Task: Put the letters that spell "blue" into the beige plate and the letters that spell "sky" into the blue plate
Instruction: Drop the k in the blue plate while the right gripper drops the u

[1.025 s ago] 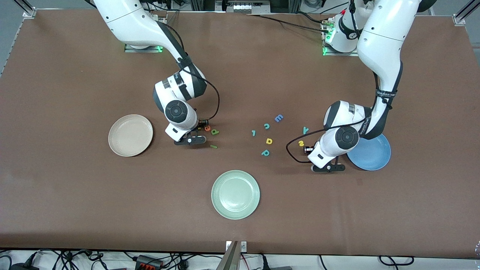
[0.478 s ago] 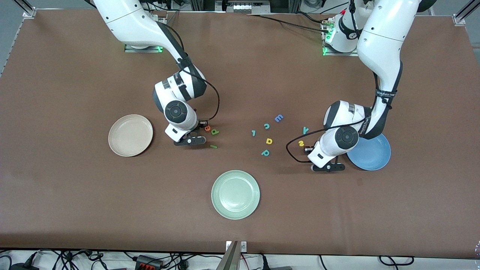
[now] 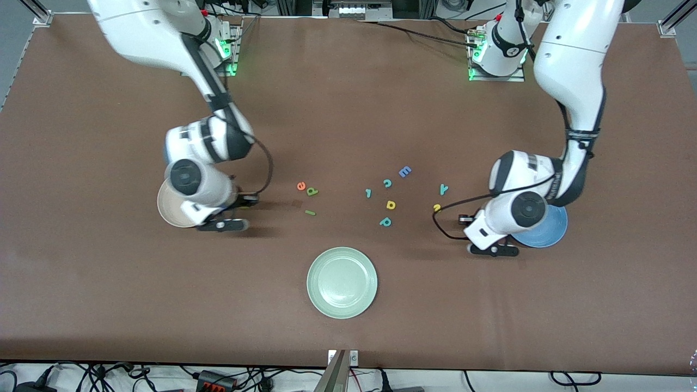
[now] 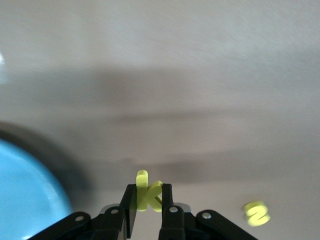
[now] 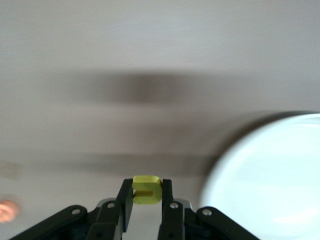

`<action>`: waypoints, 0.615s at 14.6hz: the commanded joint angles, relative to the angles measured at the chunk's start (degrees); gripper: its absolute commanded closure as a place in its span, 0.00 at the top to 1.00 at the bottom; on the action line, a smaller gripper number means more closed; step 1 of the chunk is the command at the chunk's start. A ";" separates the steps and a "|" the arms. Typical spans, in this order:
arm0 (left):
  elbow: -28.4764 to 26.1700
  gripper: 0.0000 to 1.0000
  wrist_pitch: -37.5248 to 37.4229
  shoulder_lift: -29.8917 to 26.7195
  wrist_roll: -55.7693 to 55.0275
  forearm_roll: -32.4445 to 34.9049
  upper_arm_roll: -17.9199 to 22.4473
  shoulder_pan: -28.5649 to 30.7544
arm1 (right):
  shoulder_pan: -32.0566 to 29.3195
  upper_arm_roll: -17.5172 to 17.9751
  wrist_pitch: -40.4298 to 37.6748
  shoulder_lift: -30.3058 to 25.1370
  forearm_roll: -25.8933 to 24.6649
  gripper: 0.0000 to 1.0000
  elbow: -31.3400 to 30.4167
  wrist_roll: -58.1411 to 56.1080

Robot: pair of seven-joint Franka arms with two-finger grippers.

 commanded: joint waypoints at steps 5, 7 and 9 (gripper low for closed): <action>3.31 0.18 -10.84 -0.67 9.96 2.11 0.22 6.79 | -2.68 -5.88 -6.90 -1.07 -1.49 0.02 -3.76 -6.81; 1.12 0.18 -10.49 -0.67 9.96 4.66 0.13 8.38 | -4.69 -6.77 -6.64 0.15 -1.49 0.04 -4.56 -9.26; 0.14 0.29 -10.23 -0.67 9.96 4.85 0.13 8.47 | -6.28 -6.77 -6.46 1.21 -1.14 0.54 -4.13 -10.33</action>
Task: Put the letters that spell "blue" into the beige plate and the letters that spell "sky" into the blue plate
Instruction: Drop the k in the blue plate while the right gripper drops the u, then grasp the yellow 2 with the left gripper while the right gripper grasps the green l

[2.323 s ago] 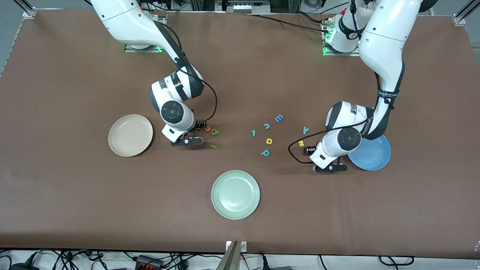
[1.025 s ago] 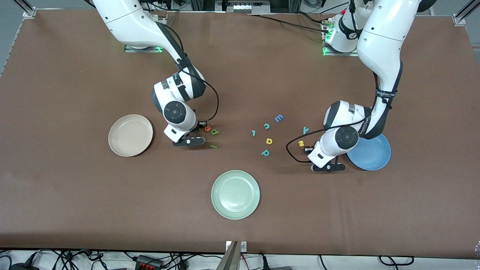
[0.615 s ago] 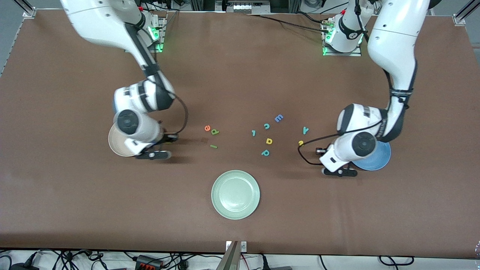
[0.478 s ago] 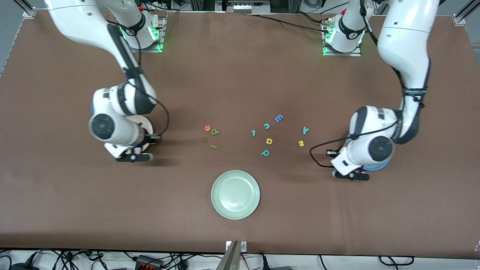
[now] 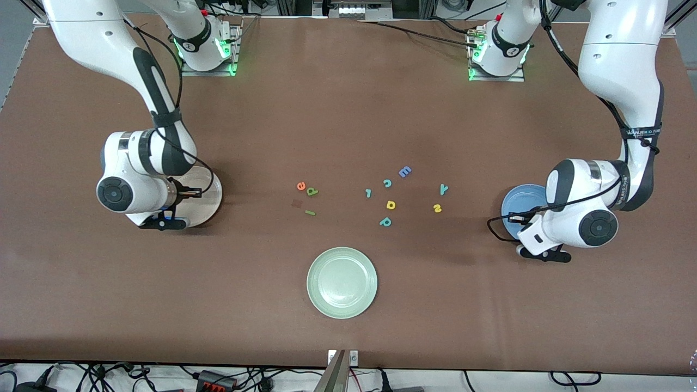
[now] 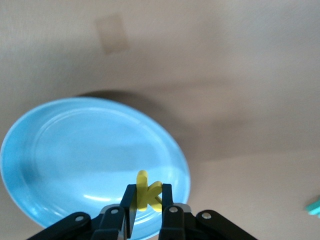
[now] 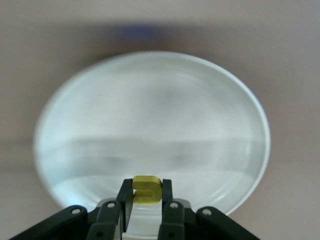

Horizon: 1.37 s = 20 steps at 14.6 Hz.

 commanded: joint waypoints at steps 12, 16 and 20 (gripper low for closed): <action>-1.48 1.00 6.94 -0.70 -0.33 0.25 -10.50 -1.36 | 3.16 12.00 -5.20 4.17 0.60 1.00 18.93 -11.68; -3.33 1.00 10.55 -0.35 -22.52 1.04 -11.48 -7.50 | 5.18 15.52 -3.62 9.70 0.25 1.00 24.37 -27.22; -9.12 1.00 17.93 -0.34 -27.74 0.96 -11.57 -7.17 | 9.05 15.35 1.56 13.31 -1.76 0.95 27.55 -34.36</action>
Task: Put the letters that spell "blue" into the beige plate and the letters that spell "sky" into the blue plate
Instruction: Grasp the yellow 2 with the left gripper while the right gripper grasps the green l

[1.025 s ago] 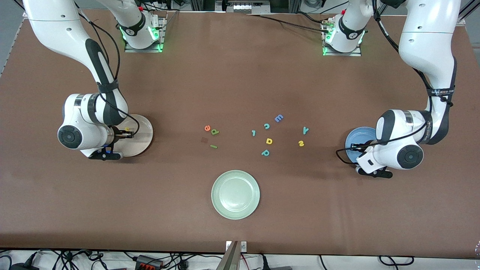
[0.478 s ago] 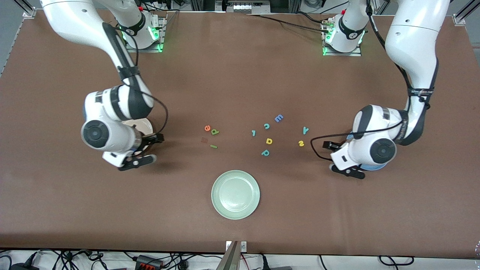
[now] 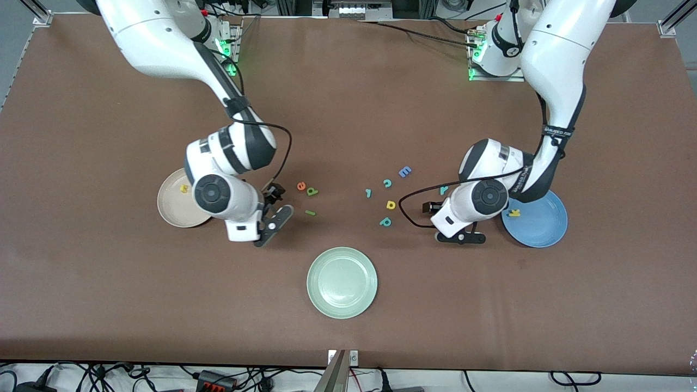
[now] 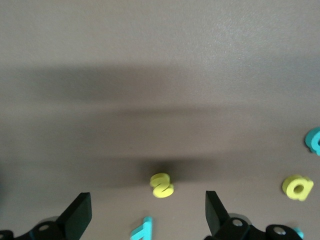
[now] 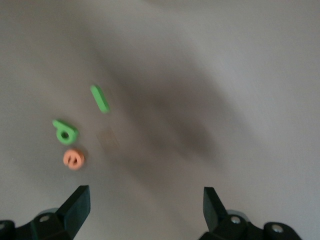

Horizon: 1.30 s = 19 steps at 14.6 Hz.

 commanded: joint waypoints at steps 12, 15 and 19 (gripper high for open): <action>-8.42 0.31 9.15 -0.39 -5.52 0.64 -0.03 -0.34 | 7.83 -0.02 9.20 7.27 -6.98 0.53 3.44 -3.83; -8.33 0.16 8.97 -0.48 -4.82 0.63 -0.12 -0.08 | 8.70 -0.19 10.86 8.50 -8.47 0.51 3.53 -3.83; -7.19 0.11 3.37 -3.19 0.52 0.63 0.14 2.63 | 8.80 -0.28 11.31 8.85 -8.91 0.51 3.53 -3.83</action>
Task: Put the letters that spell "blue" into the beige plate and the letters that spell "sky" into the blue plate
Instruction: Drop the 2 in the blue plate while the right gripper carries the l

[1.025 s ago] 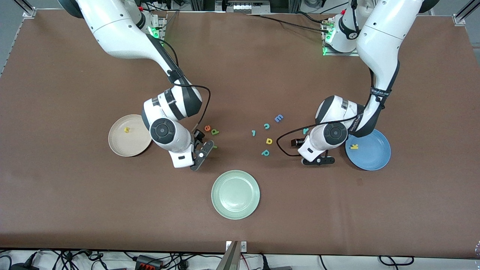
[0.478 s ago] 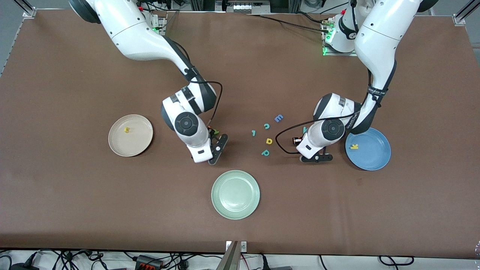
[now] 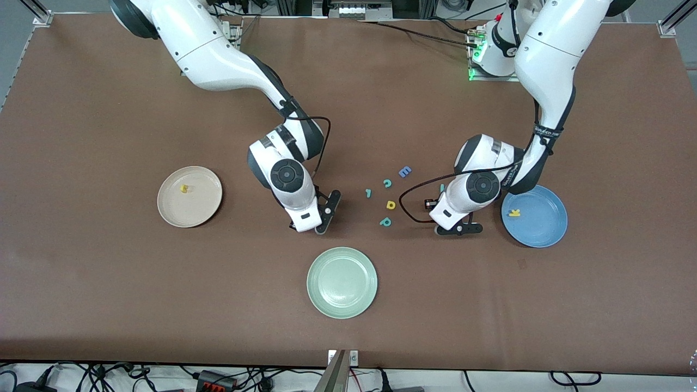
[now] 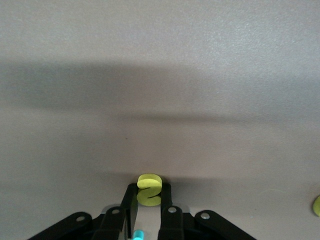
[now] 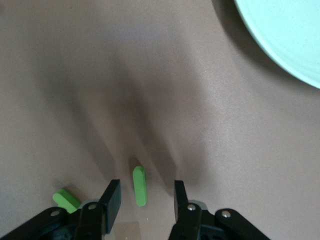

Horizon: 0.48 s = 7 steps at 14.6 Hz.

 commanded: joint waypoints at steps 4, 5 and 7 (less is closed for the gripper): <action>1.84 0.11 -11.97 -6.06 18.00 0.69 0.17 11.45 | 0.56 -0.29 0.07 1.37 -0.76 0.47 1.62 -0.70; 2.81 0.11 -14.42 -6.06 21.51 0.69 0.17 13.91 | 0.56 -0.29 0.07 1.54 -0.76 0.44 1.62 -0.70; 3.17 0.11 -16.11 -5.80 25.93 0.78 0.35 17.17 | 0.82 -0.29 0.07 1.72 -0.76 0.40 1.62 -0.70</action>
